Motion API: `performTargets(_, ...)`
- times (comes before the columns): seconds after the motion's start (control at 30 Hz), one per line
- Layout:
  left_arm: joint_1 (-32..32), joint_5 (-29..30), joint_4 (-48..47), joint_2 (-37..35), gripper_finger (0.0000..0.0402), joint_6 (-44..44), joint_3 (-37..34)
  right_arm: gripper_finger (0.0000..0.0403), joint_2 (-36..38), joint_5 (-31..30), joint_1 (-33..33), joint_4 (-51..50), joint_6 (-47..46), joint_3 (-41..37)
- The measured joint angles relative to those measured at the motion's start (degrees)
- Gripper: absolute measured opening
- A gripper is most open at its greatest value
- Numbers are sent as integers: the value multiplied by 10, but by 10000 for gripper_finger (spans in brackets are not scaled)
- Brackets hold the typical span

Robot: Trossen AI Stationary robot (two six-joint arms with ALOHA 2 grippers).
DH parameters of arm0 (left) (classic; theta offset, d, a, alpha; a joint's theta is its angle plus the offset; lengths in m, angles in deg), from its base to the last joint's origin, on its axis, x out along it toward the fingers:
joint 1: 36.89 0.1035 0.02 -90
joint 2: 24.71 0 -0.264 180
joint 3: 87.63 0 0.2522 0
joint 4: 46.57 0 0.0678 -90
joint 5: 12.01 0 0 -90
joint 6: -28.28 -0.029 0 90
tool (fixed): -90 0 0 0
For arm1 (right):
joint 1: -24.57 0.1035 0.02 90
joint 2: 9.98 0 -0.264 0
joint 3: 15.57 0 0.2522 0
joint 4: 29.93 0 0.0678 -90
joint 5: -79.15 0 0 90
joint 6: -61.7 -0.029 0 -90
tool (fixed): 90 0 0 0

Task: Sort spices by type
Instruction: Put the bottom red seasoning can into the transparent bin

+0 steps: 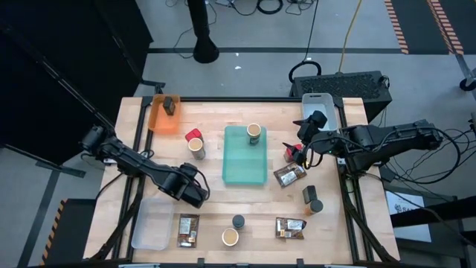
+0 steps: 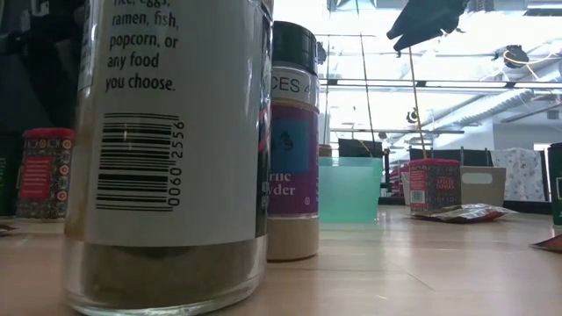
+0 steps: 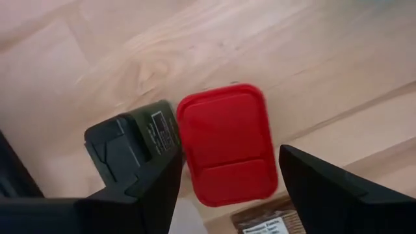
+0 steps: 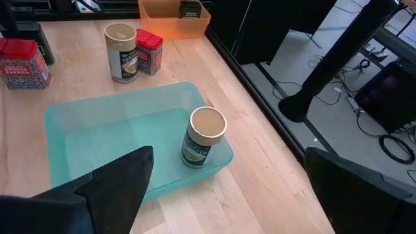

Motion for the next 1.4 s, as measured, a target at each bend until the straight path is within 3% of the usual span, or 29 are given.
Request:
performTargets(0.57,0,-3,113,0,258,-15,-72,384,0,0,0,0,0,0)
performTargets(0.77,0,-2,121,0,220,-25,-78,384,0,0,0,0,2,0)
performTargets(0.97,0,-15,115,0,220,-52,-74,384,0,0,0,-3,4,0)
performTargets(1.1,0,-20,75,-5,220,-76,-25,384,0,0,0,-8,4,0)
performTargets(1.27,-9,-12,7,-20,220,-73,88,384,0,0,0,-9,4,0)
performTargets(1.4,-52,20,-57,-27,220,2,161,384,0,0,0,-9,4,0)
